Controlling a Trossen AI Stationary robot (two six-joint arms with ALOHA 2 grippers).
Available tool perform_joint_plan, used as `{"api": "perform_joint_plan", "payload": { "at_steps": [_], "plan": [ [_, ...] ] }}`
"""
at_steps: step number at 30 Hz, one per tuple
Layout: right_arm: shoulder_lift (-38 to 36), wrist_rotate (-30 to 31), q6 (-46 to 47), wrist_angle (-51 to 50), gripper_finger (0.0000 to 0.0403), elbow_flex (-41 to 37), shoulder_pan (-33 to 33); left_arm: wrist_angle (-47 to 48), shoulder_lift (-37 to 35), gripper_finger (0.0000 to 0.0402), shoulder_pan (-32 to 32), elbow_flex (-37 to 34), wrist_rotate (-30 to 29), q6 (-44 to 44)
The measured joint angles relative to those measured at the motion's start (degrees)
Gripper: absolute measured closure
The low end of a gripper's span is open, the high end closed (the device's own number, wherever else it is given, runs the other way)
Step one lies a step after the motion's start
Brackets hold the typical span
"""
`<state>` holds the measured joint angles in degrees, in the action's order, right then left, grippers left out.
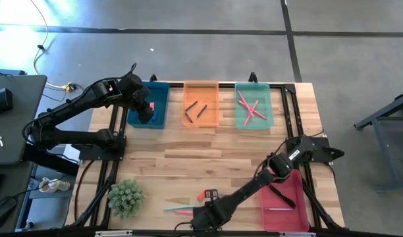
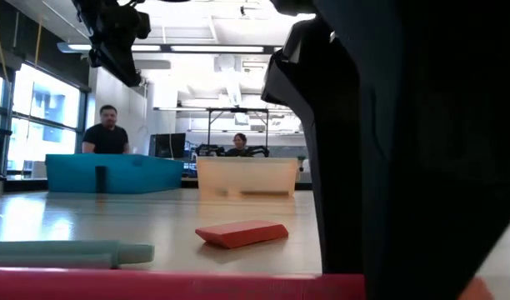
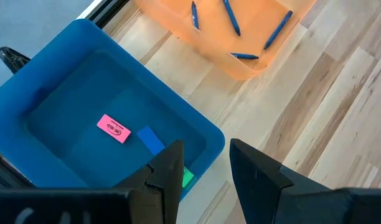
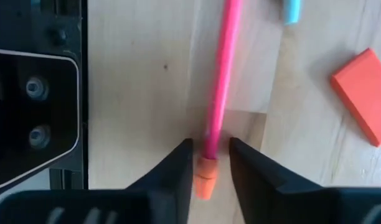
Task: Sort crayons/erasers/pens/pencils in bins
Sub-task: Put the pink pencil into the blue bin
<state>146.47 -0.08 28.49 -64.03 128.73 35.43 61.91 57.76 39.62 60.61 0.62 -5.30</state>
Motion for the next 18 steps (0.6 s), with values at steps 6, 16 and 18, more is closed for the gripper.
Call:
{"api": "perform_joint_plan", "payload": {
  "at_steps": [6, 16, 18],
  "plan": [
    [0.0, -0.4, 1.0, -0.3, 0.0368, -0.1, 0.2, 0.0, 0.0, 0.0284, 0.0, 0.0, 0.0, 1.0],
    [0.0, -0.9, 0.1, -0.7, 0.0397, 0.7, 0.5, 0.0, 0.0, 0.0284, 0.0, 0.0, 0.0, 1.0],
    [0.1, -1.0, 0.1, -0.7, 0.0397, 1.5, 0.5, 0.0, 0.0, 0.0284, 0.0, 0.0, 0.0, 1.0]
  ]
}}
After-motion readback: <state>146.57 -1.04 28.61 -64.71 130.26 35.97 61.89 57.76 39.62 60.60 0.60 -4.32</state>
